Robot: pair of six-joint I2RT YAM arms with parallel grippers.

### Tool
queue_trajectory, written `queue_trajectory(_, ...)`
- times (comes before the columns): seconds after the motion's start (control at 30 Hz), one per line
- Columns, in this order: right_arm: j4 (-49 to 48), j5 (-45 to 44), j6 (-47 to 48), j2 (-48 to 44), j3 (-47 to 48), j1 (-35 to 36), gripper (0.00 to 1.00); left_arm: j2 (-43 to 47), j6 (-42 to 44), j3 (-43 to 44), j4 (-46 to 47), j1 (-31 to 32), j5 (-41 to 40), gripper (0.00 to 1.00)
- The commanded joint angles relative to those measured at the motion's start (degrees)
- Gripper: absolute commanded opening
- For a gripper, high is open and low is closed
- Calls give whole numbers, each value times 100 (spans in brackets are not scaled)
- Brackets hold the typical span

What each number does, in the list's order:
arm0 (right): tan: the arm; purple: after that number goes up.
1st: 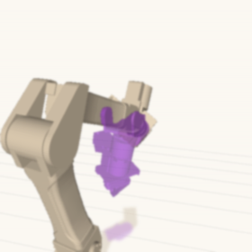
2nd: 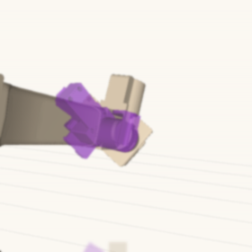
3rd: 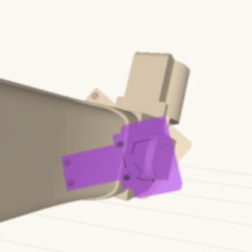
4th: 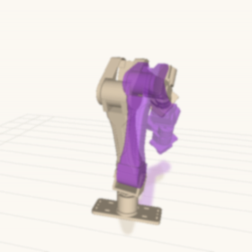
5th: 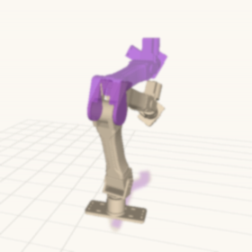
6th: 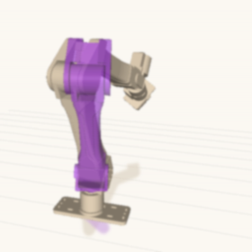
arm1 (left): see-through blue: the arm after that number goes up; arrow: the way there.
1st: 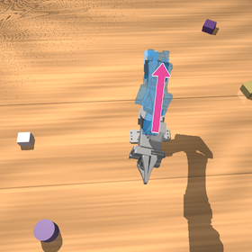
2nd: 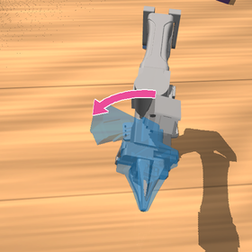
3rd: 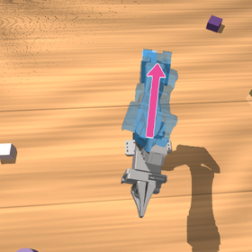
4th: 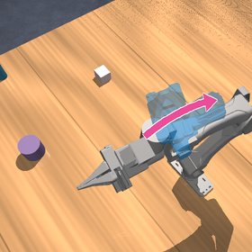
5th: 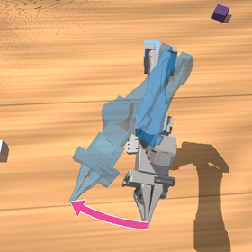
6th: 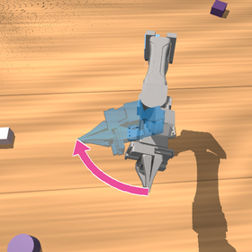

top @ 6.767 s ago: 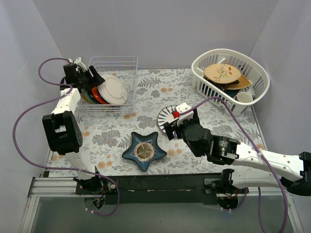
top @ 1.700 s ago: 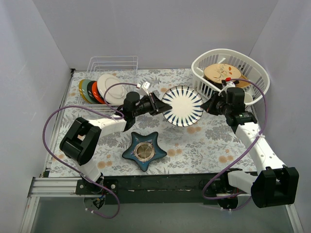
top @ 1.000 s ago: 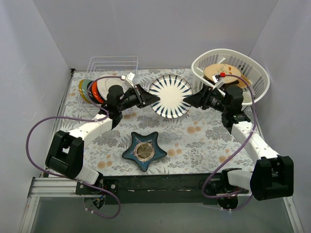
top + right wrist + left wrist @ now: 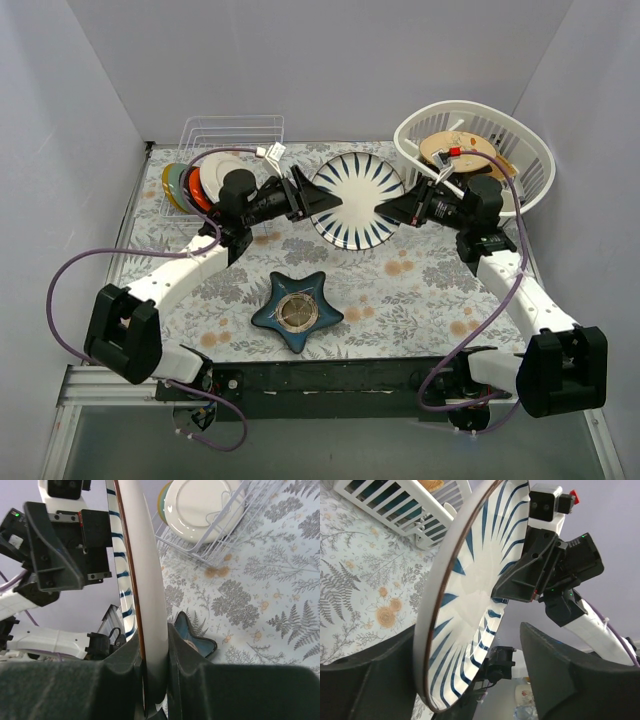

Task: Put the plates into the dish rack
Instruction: Insert the plate into the dish rack.

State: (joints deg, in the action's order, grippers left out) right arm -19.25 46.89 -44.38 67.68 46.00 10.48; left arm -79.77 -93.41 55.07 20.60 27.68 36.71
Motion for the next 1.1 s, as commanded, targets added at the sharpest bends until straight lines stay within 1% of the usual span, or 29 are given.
queue_trajectory(0.0, 367, -637, 606, -308, 515, -37, 1, 778, 621, 908, -871, -35, -479, 78)
queue_trajectory(0.07, 605, -935, 754, -334, 629, -46, 1, 945, 727, 1084, -1398, -201, -629, 80)
queue_trajectory(0.1, 1006, -1076, 1025, -326, 812, -37, 1, 1024, 753, 1207, -1531, -263, -673, 81)
queue_trajectory(0.13, 1202, -1434, 1193, -317, 910, -55, 1, 1129, 780, 1286, -1681, -324, -726, 82)
queue_trajectory(0.2, 1667, -1857, 1527, -230, 1234, -46, 1, 1200, 841, 1497, -2024, -553, -735, 83)
queue_trajectory(0.23, 1913, -2355, 1859, -220, 1314, -46, 1, 1209, 868, 1594, -2199, -614, -770, 84)
queue_trajectory(0.3, 2231, -2771, 2055, -203, 1420, -46, 1, 1192, 1052, 1787, -2674, -738, -1016, 85)
queue_trajectory(0.33, 2441, -3235, 2300, -194, 1577, -20, 1, 1165, 1131, 1953, -2814, -747, -1138, 85)
queue_trajectory(0.37, 2513, -3431, 2407, -194, 1649, 15, 1, 1104, 1210, 2042, -3077, -764, -1270, 86)
queue_trajectory(0.4, 2583, -3615, 2521, -176, 1736, 50, 1, 1069, 1219, 2095, -3140, -773, -1393, 87)
queue_trajectory(0.43, 2645, -4078, 2644, -159, 1885, 120, 1, 1016, 1202, 2217, -3185, -790, -1421, 89)
queue_trajectory(0.5, 2855, -4608, 3083, -54, 2096, 444, 1, 789, 1089, 2359, -3255, -791, -1395, 89)
queue_trajectory(0.53, 2900, -5298, 3267, -10, 2193, 638, 1, 709, 1062, 2551, -3290, -799, -1334, 89)
queue_trajectory(0.57, 2926, -5653, 3600, 43, 2386, 857, 1, 586, 1035, 2648, -3308, -799, -1263, 89)
queue_trajectory(0.6, 2926, -5978, 3768, 122, 2466, 1312, 1, 428, 974, 2754, -3325, -791, -1202, 89)
queue_trajectory(0.63, 2883, -6547, 3892, 149, 2536, 1516, 1, 340, 965, 2851, -3343, -791, -1105, 89)
queue_trajectory(0.67, 2813, -6788, 4006, 166, 2624, 1718, 1, 287, 965, 3034, -3395, -799, -1087, 89)
queue_trajectory(0.7, 2708, -7016, 4268, 219, 2694, 2077, 1, 243, 965, 3106, -3422, -791, -1087, 89)
queue_trajectory(0.73, 2663, -7488, 4393, 254, 2765, 2255, 1, 147, 999, 3193, -3544, -799, -1104, 89)
queue_trajectory(0.77, 2628, -7711, 4533, 298, 2826, 2422, 1, 76, 1043, 3455, -3641, -799, -1096, 89)
queue_trajectory(0.8, 2462, -7913, 4891, 359, 2897, 2737, 1, 6, 1070, 3580, -3755, -791, -1104, 89)
queue_trajectory(0.83, 2348, -8376, 5130, 377, 2889, 2905, 1, -143, 1122, 3720, -3956, -791, -1104, 89)
queue_trajectory(0.87, 2190, -8633, 5341, 395, 2862, 3064, 1, -231, 1131, 3826, -4072, -799, -1096, 89)
queue_trajectory(0.9, 1979, -8905, 5578, 386, 2706, 3413, 1, -302, 1132, 4062, -4186, -791, -1104, 89)
queue_trajectory(0.93, 1386, -9439, 6181, 378, 2573, 3599, 1, -364, 1140, 4134, -4344, -799, -1087, 90)
queue_trajectory(0.97, 979, -9670, 6492, 360, 2442, 3758, 1, -469, 1114, 4187, -4389, -799, -1026, 90)
queue_trajectory(1.0, 627, -9873, 6851, 334, 2301, 4082, 1, -504, 1097, 4240, -4415, -799, -1017, 89)
queue_trajectory(1.03, -64, -10206, 7421, 325, 2004, 4207, 1, -522, 1062, 4240, -4415, -799, -982, 90)
queue_trajectory(1.07, -471, -10348, 7792, 316, 1870, 4338, 1, -548, 974, 4240, -4415, -799, -955, 90)
